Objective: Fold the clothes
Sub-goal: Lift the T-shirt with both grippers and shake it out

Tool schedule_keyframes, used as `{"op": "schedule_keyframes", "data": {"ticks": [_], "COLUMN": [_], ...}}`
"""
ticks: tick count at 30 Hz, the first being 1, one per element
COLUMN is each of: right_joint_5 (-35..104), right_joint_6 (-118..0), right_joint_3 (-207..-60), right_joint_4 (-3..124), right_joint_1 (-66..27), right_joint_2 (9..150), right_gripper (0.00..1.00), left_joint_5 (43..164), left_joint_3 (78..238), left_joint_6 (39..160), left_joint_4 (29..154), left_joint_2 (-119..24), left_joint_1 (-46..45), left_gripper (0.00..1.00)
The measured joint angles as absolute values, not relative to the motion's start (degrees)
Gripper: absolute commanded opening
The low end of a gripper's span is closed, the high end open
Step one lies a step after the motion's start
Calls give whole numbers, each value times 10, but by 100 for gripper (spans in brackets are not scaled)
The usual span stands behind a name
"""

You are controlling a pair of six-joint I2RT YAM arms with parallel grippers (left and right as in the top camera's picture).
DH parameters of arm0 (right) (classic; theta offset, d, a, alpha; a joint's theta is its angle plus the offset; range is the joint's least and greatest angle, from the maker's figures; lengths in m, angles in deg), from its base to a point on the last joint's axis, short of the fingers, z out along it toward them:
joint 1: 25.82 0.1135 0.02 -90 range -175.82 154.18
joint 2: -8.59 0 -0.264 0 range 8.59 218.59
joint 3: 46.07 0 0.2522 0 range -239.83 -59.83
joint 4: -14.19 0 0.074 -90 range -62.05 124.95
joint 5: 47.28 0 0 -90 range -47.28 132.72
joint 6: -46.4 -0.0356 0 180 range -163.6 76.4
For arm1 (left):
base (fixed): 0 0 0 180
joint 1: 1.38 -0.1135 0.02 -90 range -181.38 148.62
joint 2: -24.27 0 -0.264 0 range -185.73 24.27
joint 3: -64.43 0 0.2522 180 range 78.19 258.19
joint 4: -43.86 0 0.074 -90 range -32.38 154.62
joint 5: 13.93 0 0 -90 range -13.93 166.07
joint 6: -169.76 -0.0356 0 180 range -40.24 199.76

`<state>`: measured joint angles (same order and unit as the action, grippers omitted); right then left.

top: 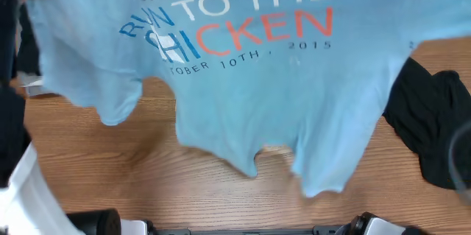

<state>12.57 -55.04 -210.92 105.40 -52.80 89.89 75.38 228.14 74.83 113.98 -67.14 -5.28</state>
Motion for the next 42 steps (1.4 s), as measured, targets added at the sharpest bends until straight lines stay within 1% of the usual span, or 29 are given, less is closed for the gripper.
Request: {"op": "schedule_keyframes", "data": {"ticks": [5, 8, 11, 15, 18, 20, 23, 25, 28, 30, 33, 38, 42], "right_joint_5": [94, 91, 97, 104, 117, 129, 134, 134, 126, 115, 104, 110, 126], "right_joint_6": [-542, -537, -534, -537, -542, -543, -545, -545, -545, -544, -538, -508, -490], "right_joint_3": [-2107, -2103, -2098, -2089, -2087, -2106, -2153, -2186, -2221, -2231, -2238, -2198, -2130], "right_joint_4": [1051, 1018, 965, 892, 841, 830, 843, 871, 920, 952, 1019, 1134, 1175], "right_joint_1": [-509, -480, -450, -431, -430, -436, -464, -495, -545, -565, -568, -525, -470], "right_joint_2": [990, 1055, 1123, 1173, 1181, 1180, 1177, 1168, 1145, 1127, 1105, 1104, 1122], "right_gripper": [4, 4, 4, 4, 4, 4, 4, 4, 4, 4, 4, 4, 4], "left_joint_5": [758, 765, 770, 774, 791, 814, 859, 892, 931, 949, 950, 908, 873], "left_joint_3": [2281, 2281, 2281, 2277, 2274, 2273, 2274, 2275, 2275, 2277, 2278, 2278, 2278], "left_joint_6": [748, 749, 752, 764, 773, 786, 812, 830, 849, 856, 854, 851, 843], "left_joint_4": [1140, 1118, 1063, 977, 916, 866, 808, 800, 821, 869, 960, 1103, 1181], "left_joint_2": [-731, -775, -826, -875, -892, -893, -889, -885, -883, -882, -882, -891, -920], "left_joint_1": [-52, -51, -51, -48, -45, -45, -44, -43, -40, -40, -40, -41, -49], "left_gripper": [4, 4, 4, 4, 4, 4, 4, 4, 4, 4, 4, 4, 4]}}
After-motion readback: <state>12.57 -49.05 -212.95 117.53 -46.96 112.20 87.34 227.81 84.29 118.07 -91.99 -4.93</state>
